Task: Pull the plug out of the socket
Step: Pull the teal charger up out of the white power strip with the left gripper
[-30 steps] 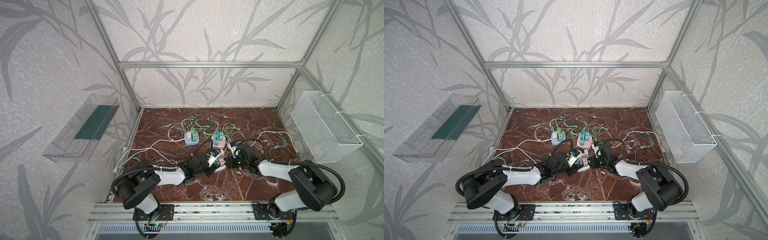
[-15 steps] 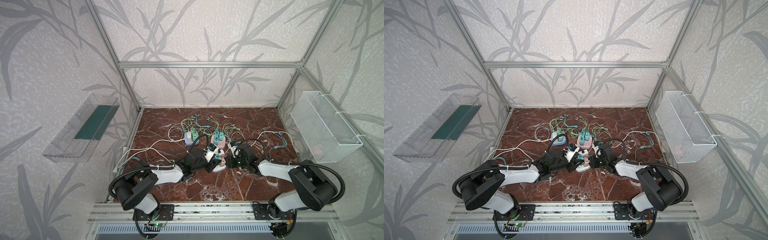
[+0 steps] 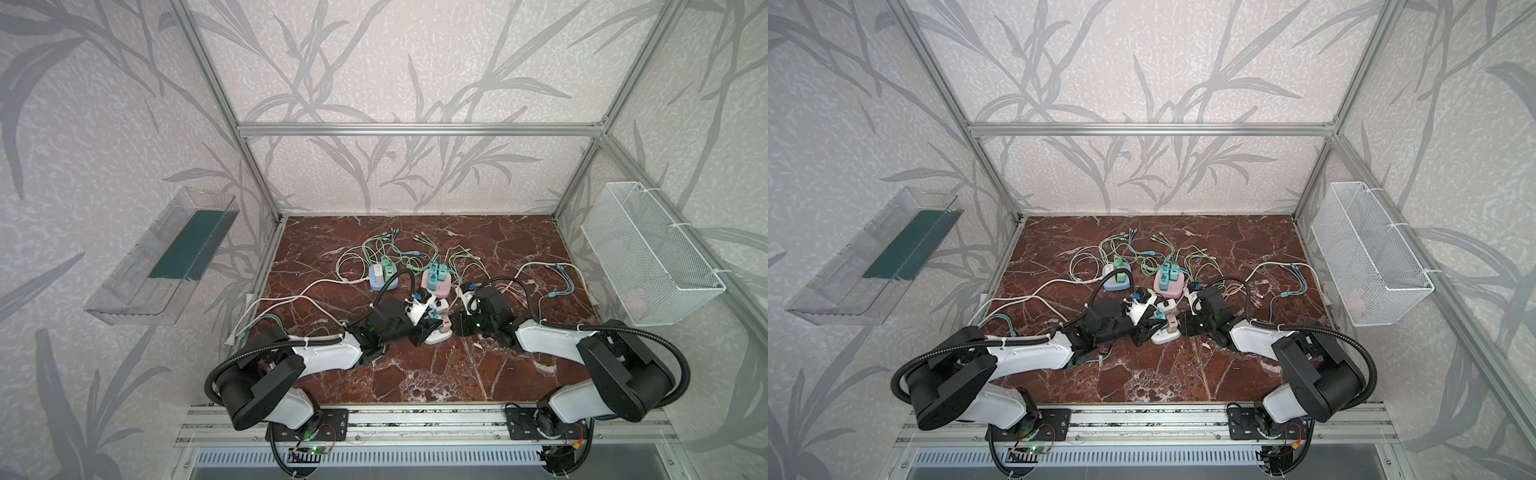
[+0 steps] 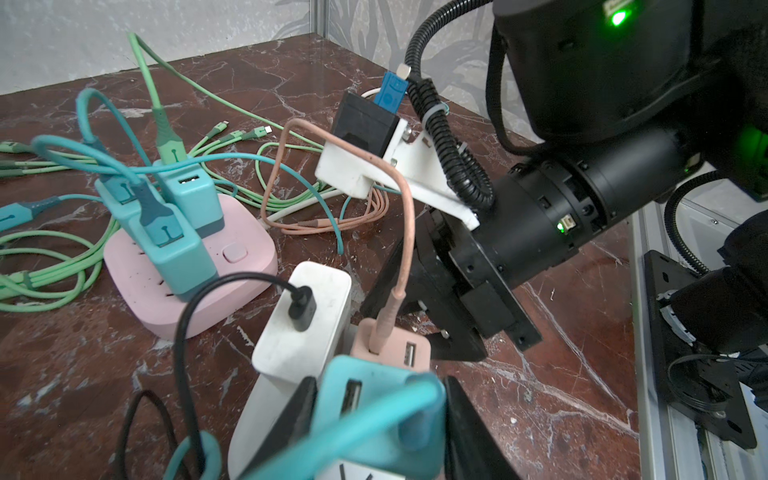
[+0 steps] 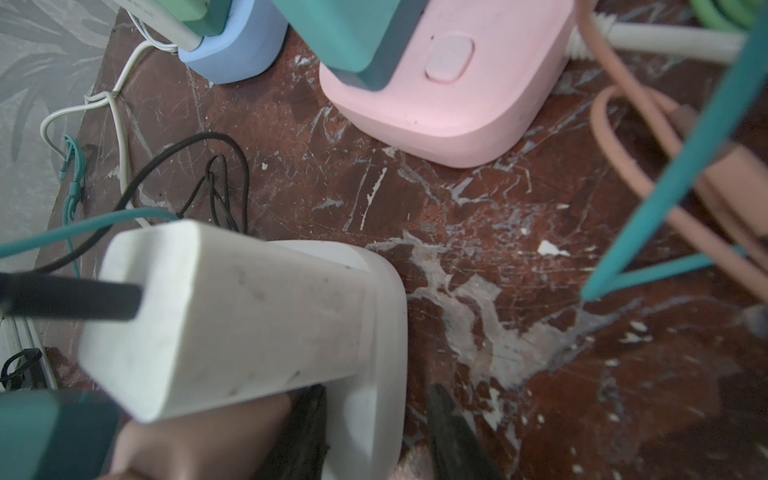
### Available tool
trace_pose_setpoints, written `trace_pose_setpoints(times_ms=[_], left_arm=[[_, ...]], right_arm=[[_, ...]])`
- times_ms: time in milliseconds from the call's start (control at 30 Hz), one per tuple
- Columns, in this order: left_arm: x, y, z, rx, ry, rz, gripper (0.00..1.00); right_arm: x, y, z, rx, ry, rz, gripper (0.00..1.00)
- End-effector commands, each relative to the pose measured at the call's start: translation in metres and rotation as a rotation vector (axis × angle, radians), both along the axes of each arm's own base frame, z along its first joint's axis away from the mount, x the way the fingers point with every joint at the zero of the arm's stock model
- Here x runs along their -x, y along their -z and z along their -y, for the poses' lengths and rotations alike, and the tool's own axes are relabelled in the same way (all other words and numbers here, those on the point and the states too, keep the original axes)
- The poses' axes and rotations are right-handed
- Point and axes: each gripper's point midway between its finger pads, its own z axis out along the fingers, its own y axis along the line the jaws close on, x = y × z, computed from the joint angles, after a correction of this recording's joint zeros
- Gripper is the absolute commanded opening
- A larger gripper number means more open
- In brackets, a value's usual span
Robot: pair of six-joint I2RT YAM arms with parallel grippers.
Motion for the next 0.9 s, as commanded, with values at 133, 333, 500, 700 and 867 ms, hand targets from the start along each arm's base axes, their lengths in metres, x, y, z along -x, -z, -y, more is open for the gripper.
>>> trace_pose_setpoints(times_ms=[133, 333, 500, 700, 867], left_arm=[[-0.004, -0.001, -0.027, -0.014, -0.118, 0.029, 0.05], [-0.011, -0.008, -0.048, 0.007, -0.226, 0.032, 0.05], [-0.022, -0.005, -0.075, -0.009, -0.364, -0.014, 0.06], [-0.029, 0.002, -0.105, -0.036, -0.487, -0.070, 0.06], [-0.031, 0.009, -0.121, -0.057, -0.549, -0.112, 0.07]], right_arm=[[0.029, 0.041, 0.030, 0.150, 0.035, -0.122, 0.40], [0.026, 0.035, 0.029, 0.142, 0.036, -0.097, 0.41], [0.026, 0.034, 0.029, 0.142, 0.033, -0.093, 0.41], [0.024, 0.032, 0.029, 0.138, 0.041, -0.086, 0.41], [0.022, 0.029, 0.028, 0.132, 0.044, -0.077, 0.41]])
